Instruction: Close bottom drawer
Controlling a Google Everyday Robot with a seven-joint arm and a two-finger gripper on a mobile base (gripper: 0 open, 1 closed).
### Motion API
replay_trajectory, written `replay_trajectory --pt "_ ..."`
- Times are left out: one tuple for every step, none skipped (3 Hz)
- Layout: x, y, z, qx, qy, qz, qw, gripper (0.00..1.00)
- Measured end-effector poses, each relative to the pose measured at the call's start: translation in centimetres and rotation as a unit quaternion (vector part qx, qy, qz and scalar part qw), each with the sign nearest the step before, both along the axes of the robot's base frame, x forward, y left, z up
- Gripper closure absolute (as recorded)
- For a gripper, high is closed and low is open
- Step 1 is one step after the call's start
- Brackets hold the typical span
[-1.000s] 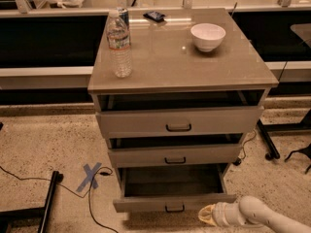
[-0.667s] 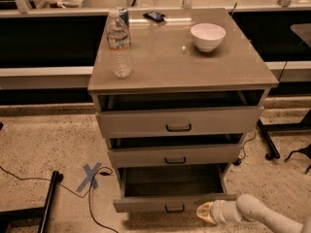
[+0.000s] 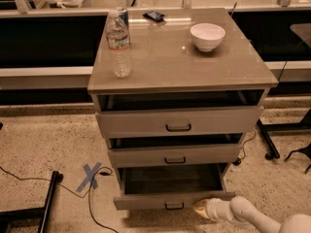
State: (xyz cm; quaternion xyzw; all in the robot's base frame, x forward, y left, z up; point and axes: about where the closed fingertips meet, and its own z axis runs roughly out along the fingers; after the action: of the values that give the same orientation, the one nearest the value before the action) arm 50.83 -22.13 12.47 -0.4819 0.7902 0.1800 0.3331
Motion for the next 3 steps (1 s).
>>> replay_trajectory --pt "1.7 0.8 -0.2 0.001 -0.027 -0.014 0.9995 1.00" --pt "3.0 1.8 0.4 0.014 -0.055 -0.026 0.9980 1.00" --pt "3.0 1.8 0.4 0.014 -0.055 -0.025 0.9980 1.00"
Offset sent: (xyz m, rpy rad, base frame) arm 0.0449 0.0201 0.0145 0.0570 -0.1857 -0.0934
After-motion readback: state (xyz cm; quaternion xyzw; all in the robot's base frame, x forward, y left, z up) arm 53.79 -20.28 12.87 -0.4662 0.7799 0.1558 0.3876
